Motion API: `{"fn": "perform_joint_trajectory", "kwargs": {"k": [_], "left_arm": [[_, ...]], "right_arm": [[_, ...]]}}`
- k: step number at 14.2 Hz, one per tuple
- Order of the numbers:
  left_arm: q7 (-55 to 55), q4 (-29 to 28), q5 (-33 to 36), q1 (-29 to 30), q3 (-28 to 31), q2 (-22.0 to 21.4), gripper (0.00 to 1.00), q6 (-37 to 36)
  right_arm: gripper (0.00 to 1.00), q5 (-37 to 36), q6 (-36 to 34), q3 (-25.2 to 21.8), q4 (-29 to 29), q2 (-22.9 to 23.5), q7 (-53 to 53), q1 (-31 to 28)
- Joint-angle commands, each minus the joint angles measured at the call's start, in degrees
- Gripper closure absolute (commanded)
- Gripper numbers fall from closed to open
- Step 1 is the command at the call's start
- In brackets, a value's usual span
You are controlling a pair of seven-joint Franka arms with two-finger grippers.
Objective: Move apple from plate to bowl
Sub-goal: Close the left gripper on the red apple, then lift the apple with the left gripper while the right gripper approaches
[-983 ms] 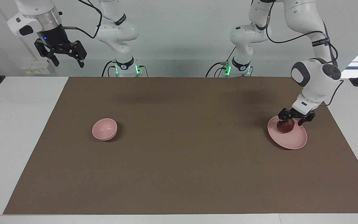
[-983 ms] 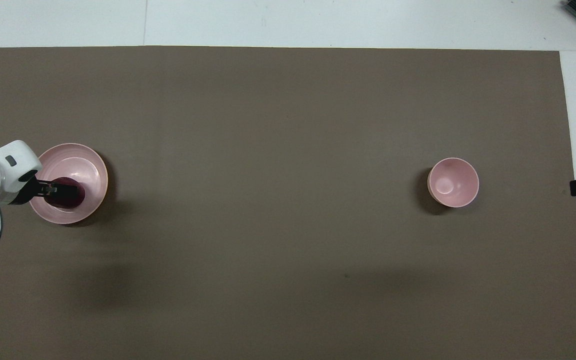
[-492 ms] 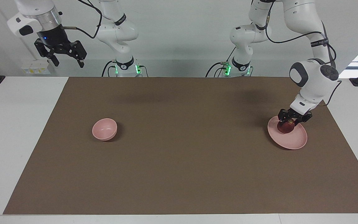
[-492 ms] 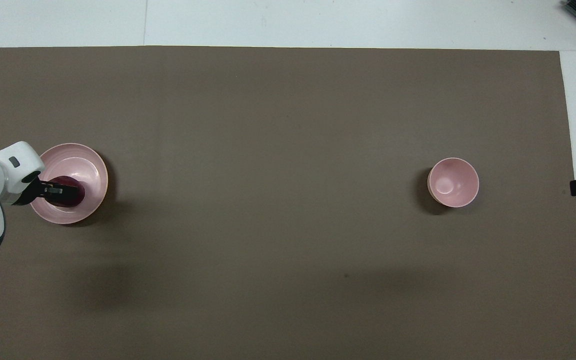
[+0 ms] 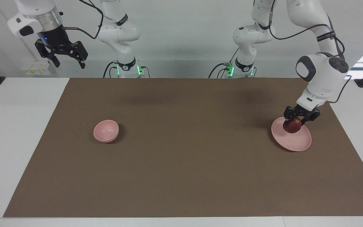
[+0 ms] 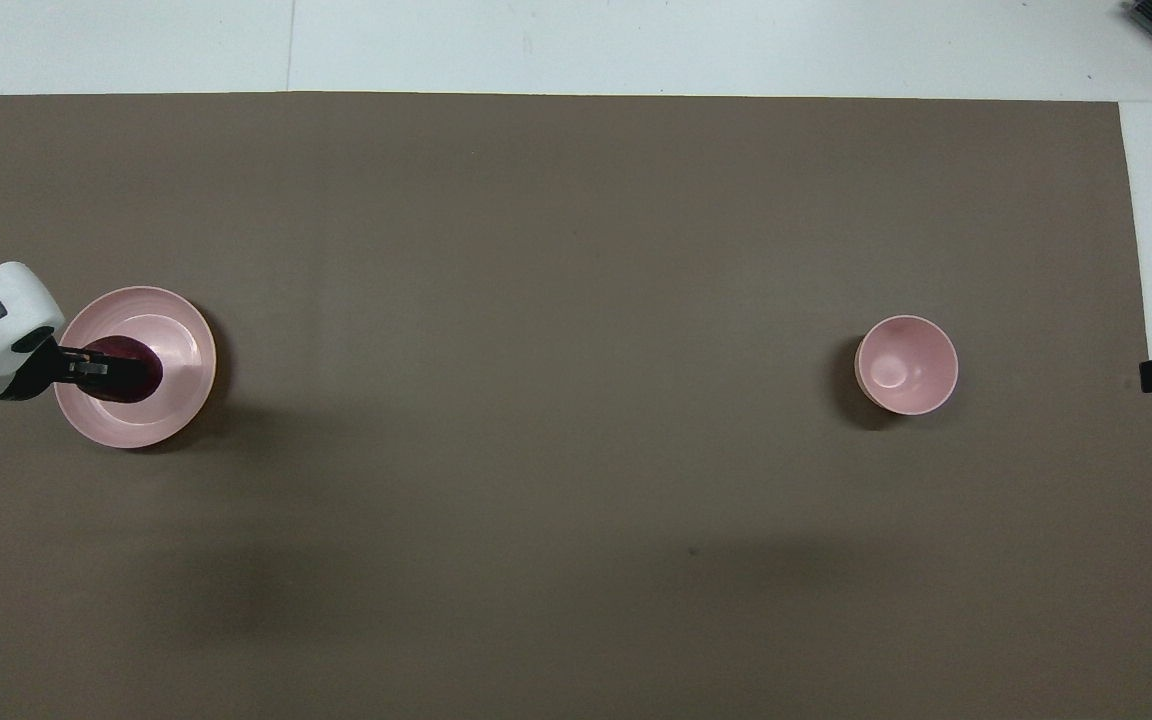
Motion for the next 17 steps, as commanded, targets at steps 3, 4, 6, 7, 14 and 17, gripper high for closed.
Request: {"fn": "perform_joint_trajectory", "kwargs": {"k": [3, 4, 6, 7, 14, 17], "left_arm": [[0.43, 3.08, -13.53, -3.94, 0.47, -2.72, 1.0, -12.54], [-0.27, 2.91, -14.24, -5.69, 0.47, -2.81, 1.0, -12.63], [-6.22, 2.38, -16.78, -9.38, 0.47, -3.25, 1.0, -12.63], [-9.56, 1.94, -18.1, -12.53, 0.56, -3.95, 1.0, -12.9], [-22.33, 1.76, -32.23, -24.42, 0.56, -4.48, 1.0, -11.59], [-23.04, 1.76, -40.5, -25.92, -0.41, -4.66, 1.0, -8.17]], "right_arm": [[0.0, 4.69, -0.36, 0.03, -1.83, -1.0, -0.05, -0.7], [0.0, 5.85, -0.18, 0.03, -3.14, -1.52, 1.26, -0.7], [0.0, 8.74, 2.88, 0.11, -5.43, -1.88, 4.59, 0.0], [0.0, 10.15, 3.77, 0.38, -6.49, -1.96, 8.01, 0.87], [0.0, 20.43, 16.15, 0.47, -15.45, -0.39, 29.38, 9.75], [0.0, 26.84, 20.55, 0.47, -18.88, 1.02, 35.26, 10.28]]}}
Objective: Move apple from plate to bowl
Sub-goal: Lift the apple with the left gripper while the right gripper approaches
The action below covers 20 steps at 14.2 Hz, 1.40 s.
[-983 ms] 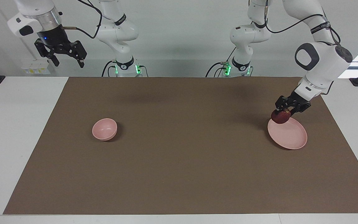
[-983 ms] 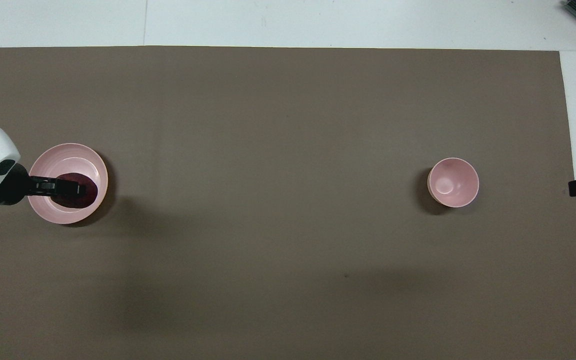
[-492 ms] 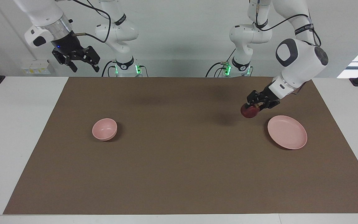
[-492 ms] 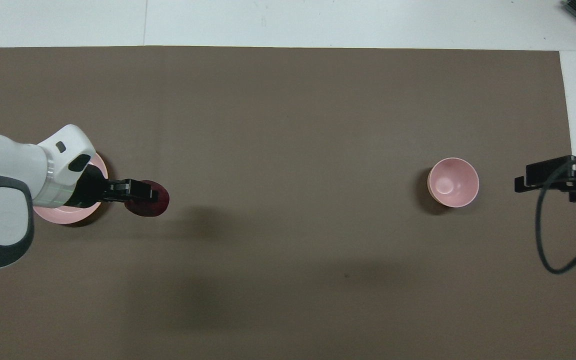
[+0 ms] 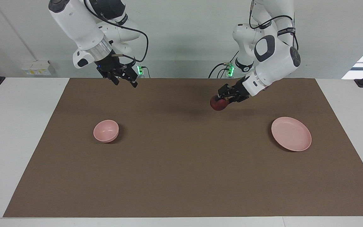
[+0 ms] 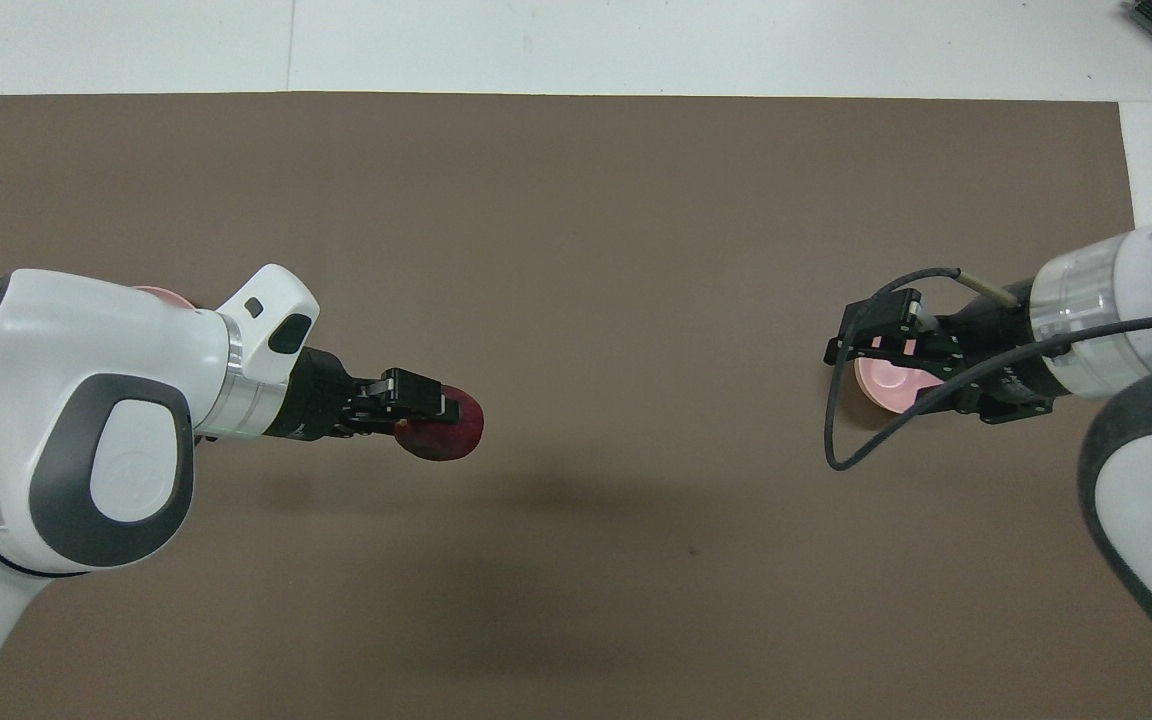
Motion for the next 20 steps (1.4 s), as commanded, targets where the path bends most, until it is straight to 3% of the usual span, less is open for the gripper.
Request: {"fn": "perform_joint_trajectory", "kwargs": {"k": [1, 5, 9, 14, 20], "left_arm": [[-1.76, -0.68, -5.76, -2.13, 0.26, -1.35, 1.0, 3.88], [-4.73, -0.68, -13.58, -5.91, -0.52, -1.62, 1.0, 11.51], [-7.56, -0.68, -18.42, -7.06, -5.09, -1.18, 1.0, 26.8], [-8.17, -0.68, -23.09, -10.83, -6.42, -0.91, 1.0, 36.39], [-9.49, -0.68, -23.09, -12.07, -7.12, -0.91, 1.0, 37.37]], "right_arm": [[0.0, 5.57, 3.81, -0.16, -3.23, 0.82, 5.88, 0.62], [0.0, 12.16, 5.65, -0.16, -3.23, 3.72, 14.14, 1.86], [0.0, 19.1, 7.41, -0.16, -3.23, 6.01, 21.7, 2.65], [0.0, 24.64, 9.78, -0.24, -3.23, 6.54, 32.95, 4.41], [0.0, 29.84, 14.35, -0.16, -2.09, 9.17, 36.49, 6.59]]}}
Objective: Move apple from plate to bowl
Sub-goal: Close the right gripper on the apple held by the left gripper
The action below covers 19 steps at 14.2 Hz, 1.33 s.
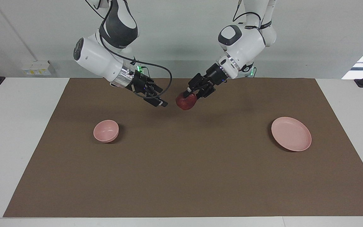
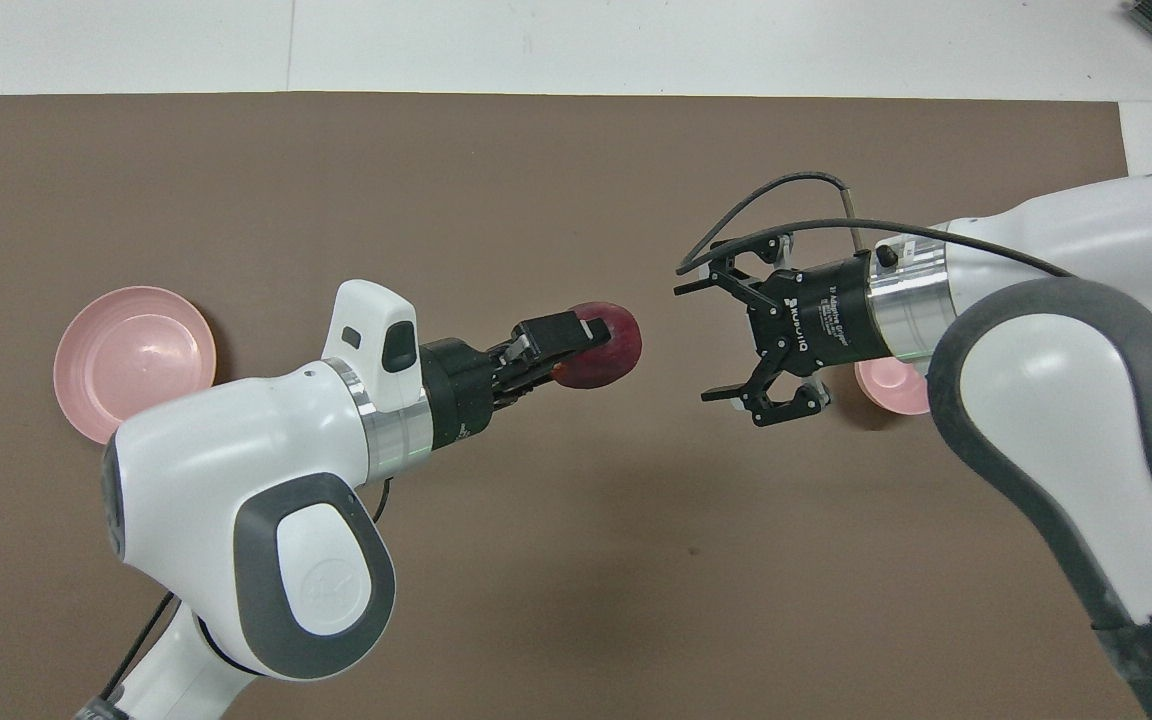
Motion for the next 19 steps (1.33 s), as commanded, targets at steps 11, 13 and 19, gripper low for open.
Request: {"fn": "perform_joint_trajectory", "kwargs": {"k": [11, 13, 19], "left_arm": [[-0.99, -0.51, -0.9, -1.3, 0.16, -0.58, 1.0, 1.47], [-0.99, -0.42, -0.81, -1.3, 0.16, -0.5, 1.0, 1.38], [-0.9, -0.51, -0.81, -1.12, 0.16, -0.58, 1.0, 0.95]], "right_arm": [[0.0, 1.64, 8.25, -0.1, 1.33, 2.28, 5.18, 7.88], [0.0, 1.55, 8.33, -0.1, 0.98, 2.37, 5.01, 7.97], [0.0, 1.38, 8.07, -0.1, 0.63, 2.72, 5.01, 9.11]]}}
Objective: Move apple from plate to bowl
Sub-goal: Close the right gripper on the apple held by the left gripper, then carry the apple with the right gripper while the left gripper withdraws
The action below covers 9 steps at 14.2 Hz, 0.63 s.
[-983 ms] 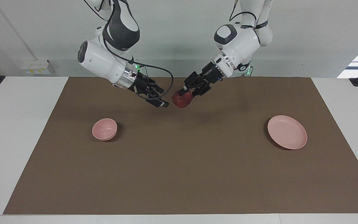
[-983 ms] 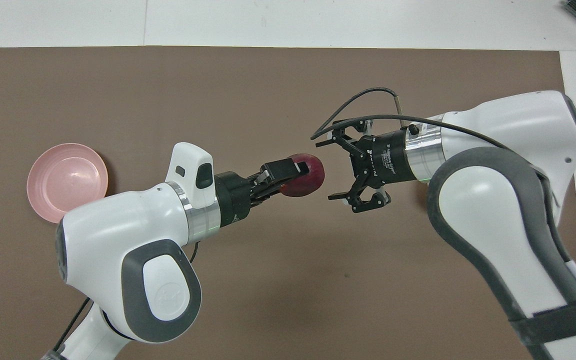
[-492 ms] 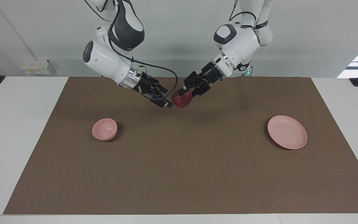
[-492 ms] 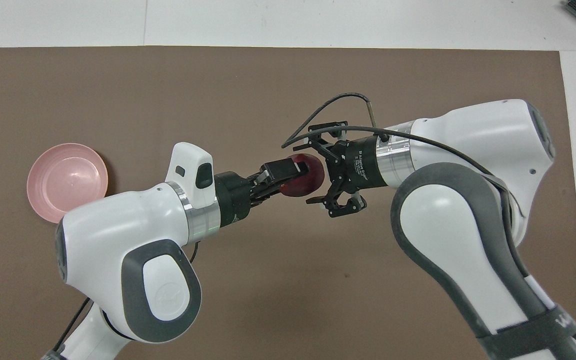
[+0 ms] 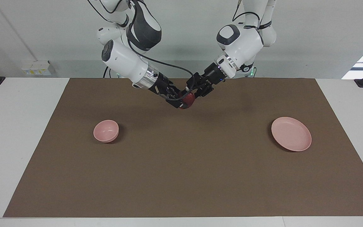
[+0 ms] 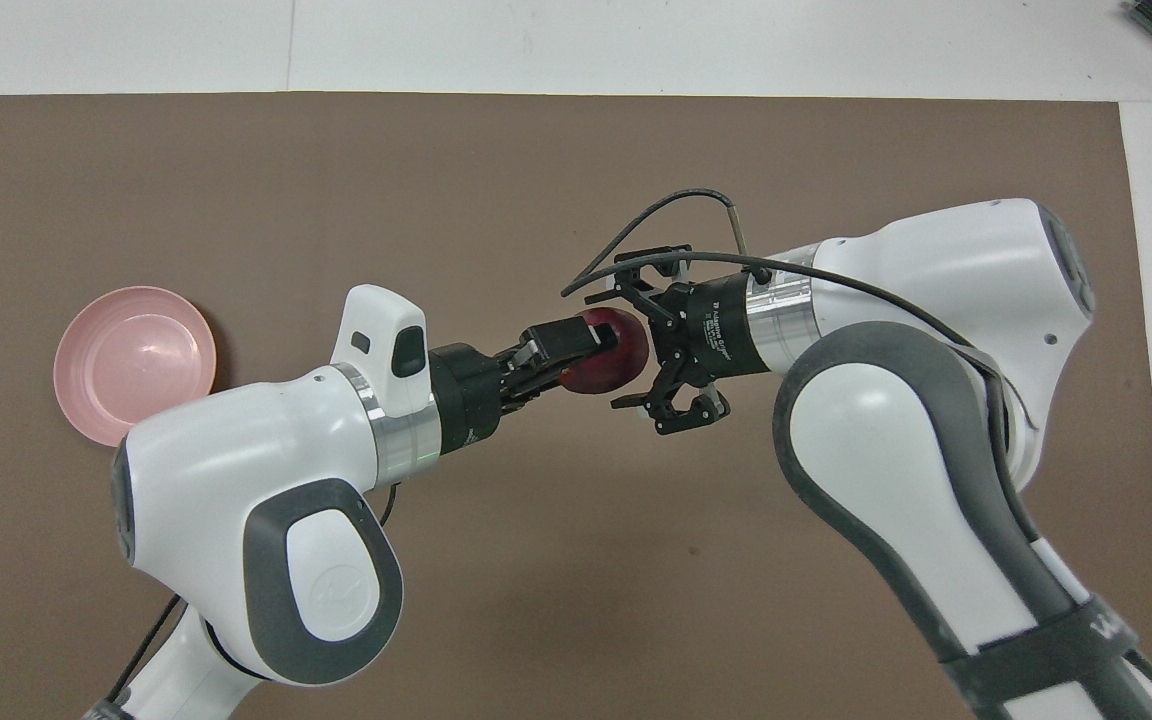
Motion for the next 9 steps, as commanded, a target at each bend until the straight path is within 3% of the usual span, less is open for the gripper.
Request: {"fn": "perform_joint_trajectory", "kwargs": {"k": [1, 2, 3, 4, 7, 8, 9], "left_arm": [[-0.36, -0.37, -0.81, -0.85, 0.57, -0.52, 1.0, 0.66], [-0.36, -0.37, -0.81, -0.68, 0.57, -0.52, 1.0, 0.58], [-0.27, -0.37, -0.81, -0.68, 0.57, -0.52, 1.0, 0.57], [-0.27, -0.37, -0.81, -0.59, 0.57, -0.52, 1.0, 0.49], [-0.18, -0.37, -0.72, -0.5, 0.57, -0.52, 1.0, 0.4], [-0.18, -0.37, -0.72, -0.5, 0.57, -0.52, 0.96, 0.31], [-0.18, -0.28, -0.72, -0.41, 0.57, -0.52, 0.75, 0.31]], "right_arm": [[0.19, 1.17, 0.53, -0.13, -0.04, 0.32, 0.63, 1.0], [0.43, 1.17, 0.62, -0.13, -0.04, 0.32, 0.54, 1.0], [0.76, 1.17, 0.62, -0.13, -0.13, 0.32, 0.19, 1.0], [1.0, 1.17, 0.62, -0.13, -0.04, 0.32, 0.27, 1.0], [1.0, 1.26, -0.26, -0.13, 0.13, 0.41, 0.27, 0.39], [1.0, 1.26, -0.26, -0.13, 0.22, 0.41, 0.27, 0.38], [1.0, 1.26, -0.26, -0.13, 0.4, 0.58, 0.36, 0.38]]}}
